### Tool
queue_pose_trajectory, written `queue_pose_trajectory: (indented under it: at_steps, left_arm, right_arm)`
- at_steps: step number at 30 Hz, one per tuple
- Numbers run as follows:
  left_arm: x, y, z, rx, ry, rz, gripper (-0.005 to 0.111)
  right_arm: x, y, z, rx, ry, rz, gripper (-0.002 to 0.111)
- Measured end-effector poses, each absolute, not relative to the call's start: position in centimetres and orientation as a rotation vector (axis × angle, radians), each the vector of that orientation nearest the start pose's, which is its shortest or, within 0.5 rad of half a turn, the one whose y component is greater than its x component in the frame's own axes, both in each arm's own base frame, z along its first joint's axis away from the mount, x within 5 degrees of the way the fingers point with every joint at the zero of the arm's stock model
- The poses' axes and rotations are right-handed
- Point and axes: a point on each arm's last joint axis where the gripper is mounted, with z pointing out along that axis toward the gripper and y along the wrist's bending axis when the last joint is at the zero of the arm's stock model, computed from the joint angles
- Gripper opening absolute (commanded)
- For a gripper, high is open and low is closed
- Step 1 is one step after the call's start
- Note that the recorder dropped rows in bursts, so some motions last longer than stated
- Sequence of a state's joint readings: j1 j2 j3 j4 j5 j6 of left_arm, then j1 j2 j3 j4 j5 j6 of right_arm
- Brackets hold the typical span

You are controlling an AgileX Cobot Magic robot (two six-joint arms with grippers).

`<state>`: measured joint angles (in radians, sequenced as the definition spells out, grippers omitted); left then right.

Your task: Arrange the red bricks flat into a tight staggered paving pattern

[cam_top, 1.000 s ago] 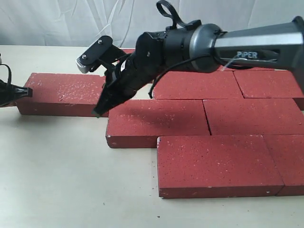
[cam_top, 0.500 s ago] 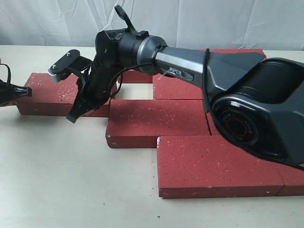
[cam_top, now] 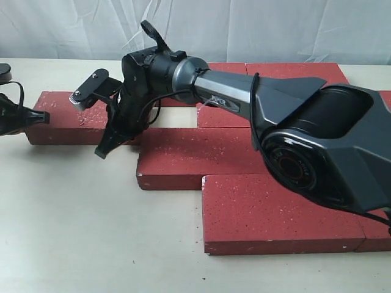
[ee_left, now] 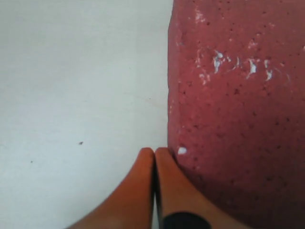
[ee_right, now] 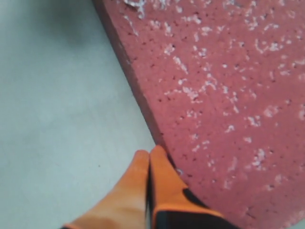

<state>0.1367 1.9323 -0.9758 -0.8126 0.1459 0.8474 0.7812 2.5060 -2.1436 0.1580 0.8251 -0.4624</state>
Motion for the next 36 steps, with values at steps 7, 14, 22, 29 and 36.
queue_pose_trajectory:
  at_steps: [7, 14, 22, 29, 36]
  left_arm:
    - [36.5, 3.9, 12.2, -0.075, 2.518, -0.043, 0.000]
    - [36.5, 3.8, 12.2, -0.074, 2.518, -0.044, 0.000]
    - [36.5, 3.7, 12.2, -0.069, 2.523, -0.054, 0.000]
    - [36.5, 3.6, 12.2, -0.067, 2.527, -0.060, 0.000]
    - [36.7, 4.0, 12.3, -0.103, 2.495, -0.021, 0.000]
  right_arm:
    - [37.7, 38.7, 13.4, -1.466, 2.234, 0.282, -0.001]
    - [37.9, 38.9, 13.7, -1.445, 2.202, 0.281, -0.001]
    - [37.5, 38.5, 13.4, -1.488, 2.258, 0.272, -0.001]
    - [37.3, 38.4, 15.0, -1.484, 2.250, 0.276, -0.001]
    - [37.3, 37.0, 19.0, -1.422, 2.282, 0.254, -0.001]
